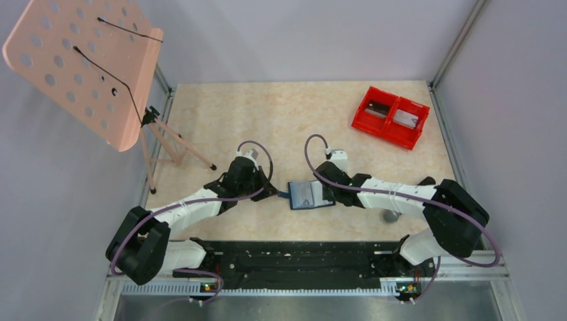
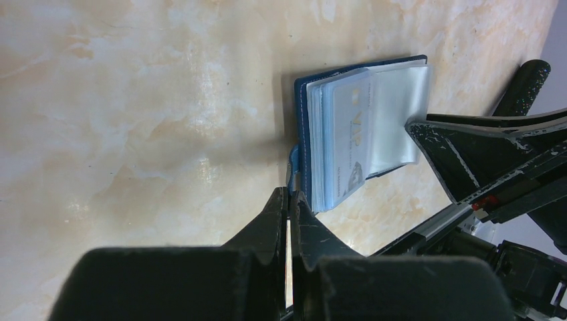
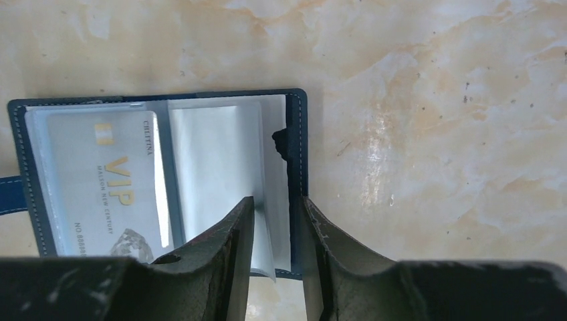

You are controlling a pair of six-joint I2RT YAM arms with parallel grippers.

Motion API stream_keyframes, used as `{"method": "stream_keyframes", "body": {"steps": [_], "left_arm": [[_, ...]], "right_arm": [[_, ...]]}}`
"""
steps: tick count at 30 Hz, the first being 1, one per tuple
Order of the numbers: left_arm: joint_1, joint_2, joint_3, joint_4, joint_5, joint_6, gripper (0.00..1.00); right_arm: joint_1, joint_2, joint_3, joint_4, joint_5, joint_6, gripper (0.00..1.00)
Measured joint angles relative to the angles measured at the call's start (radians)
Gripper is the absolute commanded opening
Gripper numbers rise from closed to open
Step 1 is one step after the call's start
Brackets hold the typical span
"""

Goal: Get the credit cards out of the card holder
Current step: Remove the credit card from the card holder.

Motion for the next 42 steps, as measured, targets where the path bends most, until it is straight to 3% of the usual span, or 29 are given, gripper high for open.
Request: {"method": "stream_keyframes", "body": {"steps": [18, 30, 37, 42], "left_arm": [[0.0, -0.027, -0.028, -0.005, -0.003, -0.005, 0.0], [0.0, -0.034, -0.028, -0.009, -0.003, -0.016, 0.0], [0.0, -0.039, -0.028, -0.011, -0.003, -0.016, 0.0], [0.0, -0.039, -0.028, -0.011, -0.003, -0.017, 0.0]], "right_arm": [[-0.032, -0.03, -0.04, 0.032, -0.085, -0.027, 0.38], [-0.033, -0.146, 0.083, -0.005, -0.212, -0.049, 0.33], [-0.032, -0.143, 0.085, 0.135, -0.391, -0.042, 0.31], [-0.032, -0.038, 0.083, 0.226, -0.479, -0.024, 0.31]]}}
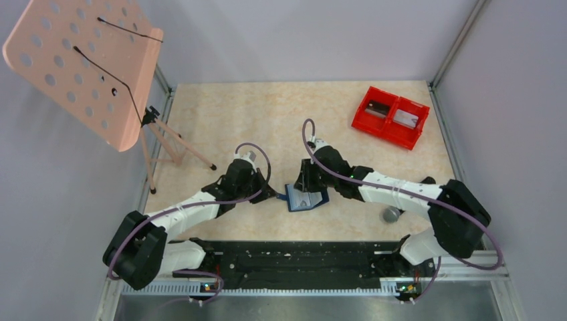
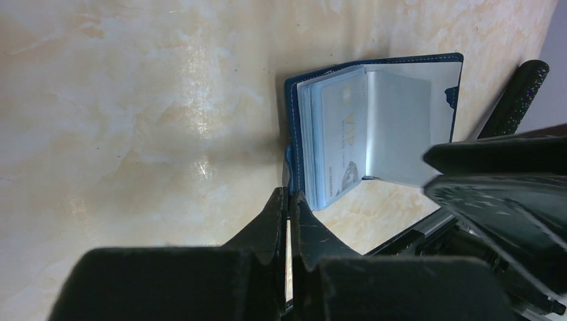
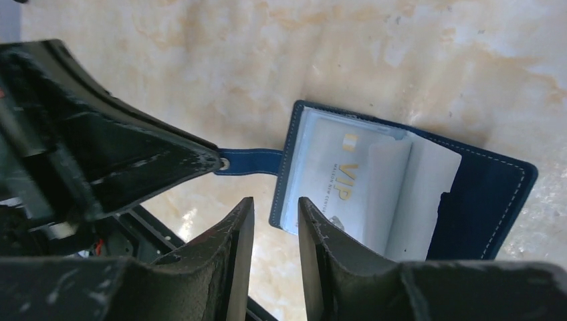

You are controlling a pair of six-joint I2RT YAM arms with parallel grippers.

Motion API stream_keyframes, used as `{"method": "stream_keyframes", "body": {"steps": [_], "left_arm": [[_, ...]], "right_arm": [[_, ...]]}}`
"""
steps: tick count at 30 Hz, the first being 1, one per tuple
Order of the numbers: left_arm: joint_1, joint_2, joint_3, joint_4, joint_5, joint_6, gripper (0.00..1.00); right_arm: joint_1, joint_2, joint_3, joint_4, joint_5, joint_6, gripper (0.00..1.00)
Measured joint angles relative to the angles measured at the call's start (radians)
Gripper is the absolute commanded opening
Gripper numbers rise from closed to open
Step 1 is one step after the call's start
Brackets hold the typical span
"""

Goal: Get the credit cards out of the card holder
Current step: Remove the credit card from the card holder.

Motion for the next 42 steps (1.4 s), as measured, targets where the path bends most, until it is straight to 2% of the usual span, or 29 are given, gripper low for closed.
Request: {"method": "stream_keyframes", "body": {"steps": [7, 13, 18, 26, 34, 42], "left_arm": [[0.0, 0.0, 0.0, 0.0, 0.0, 0.0, 0.0], [0.0, 0.0, 0.0, -0.014, -0.006, 0.002, 0.0], [0.0, 0.0, 0.0, -0.02, -0.009, 0.002, 0.0], [0.0, 0.0, 0.026, -0.082, -0.023, 0.016, 0.16], [0.0, 0.0, 0.13, -0.119, -0.011, 0.027, 0.26], [-0.005, 0.064, 0.138, -0.058, 0.061, 0.026, 0.2]], "right_arm": [[-0.006, 0.101, -0.003, -0.005, -0.014, 0.013, 0.31], [-0.076, 0.094, -0.072, 0.008, 0.004, 0.008, 0.32], [-0.133, 0.092, -0.162, 0.074, -0.041, -0.002, 0.31], [-0.153, 0.09, -0.225, 0.197, -0.126, -0.008, 0.3], [-0.155, 0.082, -0.238, 0.242, -0.163, -0.01, 0.28], [-0.157, 0.081, -0.253, 0.273, -0.189, -0.009, 0.26]]}}
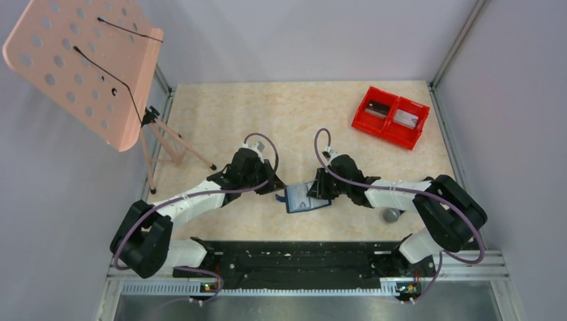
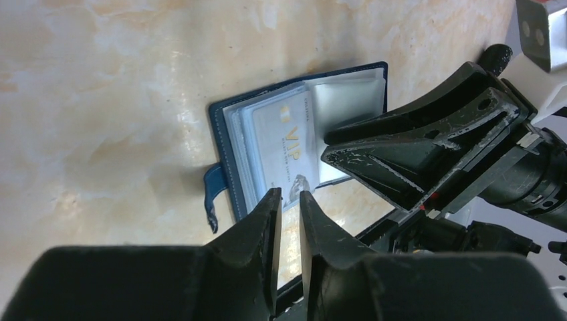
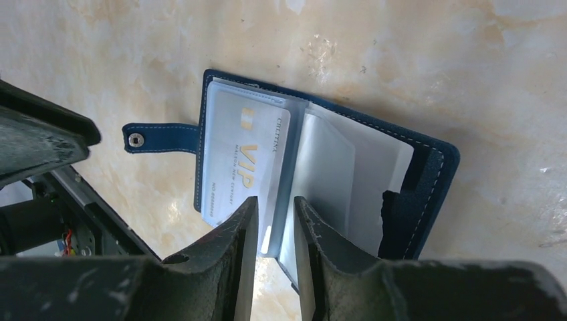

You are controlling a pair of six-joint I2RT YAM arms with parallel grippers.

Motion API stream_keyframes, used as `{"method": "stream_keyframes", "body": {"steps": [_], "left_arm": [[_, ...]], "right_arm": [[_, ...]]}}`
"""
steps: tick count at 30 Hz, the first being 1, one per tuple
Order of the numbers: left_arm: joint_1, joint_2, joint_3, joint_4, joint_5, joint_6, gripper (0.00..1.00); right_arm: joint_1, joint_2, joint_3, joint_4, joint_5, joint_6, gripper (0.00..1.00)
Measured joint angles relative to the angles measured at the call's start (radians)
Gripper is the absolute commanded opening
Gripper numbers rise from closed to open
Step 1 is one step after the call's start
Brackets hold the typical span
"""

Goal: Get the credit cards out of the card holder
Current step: Remove the credit card from the card holder.

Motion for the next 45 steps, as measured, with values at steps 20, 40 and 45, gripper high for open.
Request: {"method": "stream_keyframes", "body": {"steps": [20, 40, 45], "left_arm": [[-0.007, 0.269, -0.058, 0.22, 0.106, 0.007, 0.08], [-0.007, 0.297, -0.079, 0.301, 0.138, 0.003, 0.07], [-0.007, 0.303, -0.078, 0.306, 0.142, 0.003, 0.06]], "right_arm": [[-0.046, 0.041, -0.039, 0.11, -0.112, 0.026, 0.25], [-0.08, 0.077, -0.059, 0.182, -0.19, 0.047, 0.0], [-0.1, 0.077, -0.066, 0.197, -0.217, 0.048, 0.0]]}}
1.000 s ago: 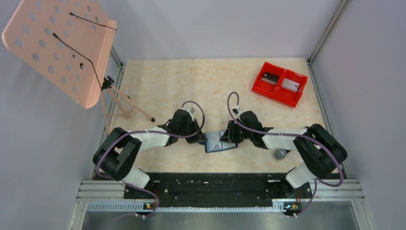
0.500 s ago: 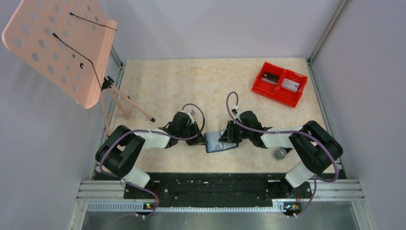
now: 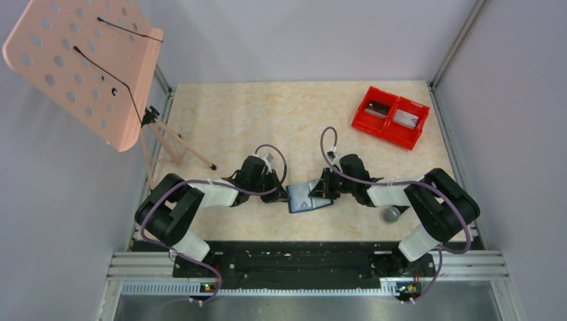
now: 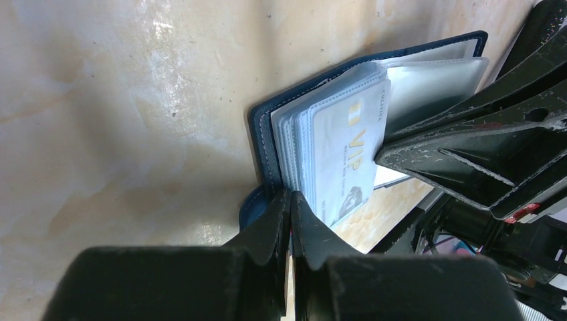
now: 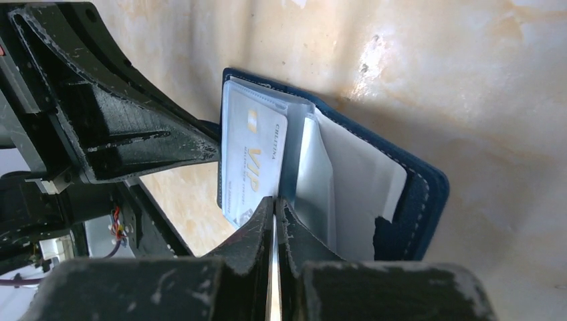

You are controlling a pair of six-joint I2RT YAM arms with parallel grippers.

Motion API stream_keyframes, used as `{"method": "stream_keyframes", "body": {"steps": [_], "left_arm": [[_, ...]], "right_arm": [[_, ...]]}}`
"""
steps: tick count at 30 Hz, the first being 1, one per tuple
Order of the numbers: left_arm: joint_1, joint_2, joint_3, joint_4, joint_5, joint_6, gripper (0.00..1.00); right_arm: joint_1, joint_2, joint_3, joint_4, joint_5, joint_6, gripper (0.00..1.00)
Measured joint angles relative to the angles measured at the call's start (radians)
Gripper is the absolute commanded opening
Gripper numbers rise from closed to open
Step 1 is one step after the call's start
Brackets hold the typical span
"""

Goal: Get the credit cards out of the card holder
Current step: Remove the credit card from the card holder.

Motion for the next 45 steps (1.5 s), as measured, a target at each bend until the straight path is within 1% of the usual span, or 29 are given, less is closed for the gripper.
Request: {"method": "stream_keyframes", "body": {"steps": [11, 18, 31, 33, 37, 41, 45], "left_arm": [[0.0, 0.013, 0.015, -0.01, -0.002, 0.0, 0.06], [-0.002, 0.021, 0.023, -0.008, -0.001, 0.0, 0.06], [-0.002, 0.022, 0.024, -0.01, 0.0, 0.0, 0.06], [-0.002, 0.022, 0.024, -0.01, 0.0, 0.0, 0.07], [-0.002, 0.022, 0.024, -0.01, 0.0, 0.0, 0.07], [-0.002, 0.022, 0.024, -0.01, 0.001, 0.0, 0.07], [-0.002, 0.022, 0.024, -0.01, 0.002, 0.0, 0.07]], "right_arm": [[-0.085, -0.016, -0.011, -0.042, -0.032, -0.008, 0.0], [-0.111, -0.045, -0.011, -0.078, -0.046, -0.029, 0.0], [-0.133, -0.06, -0.024, -0.072, -0.084, -0.027, 0.0], [-0.136, -0.067, -0.024, -0.07, -0.085, -0.026, 0.1], [-0.136, -0.068, -0.031, -0.052, -0.098, -0.014, 0.22], [-0.137, -0.058, -0.037, -0.036, -0.11, -0.002, 0.29], [-0.137, -0.024, -0.037, -0.006, -0.122, 0.014, 0.31]]}}
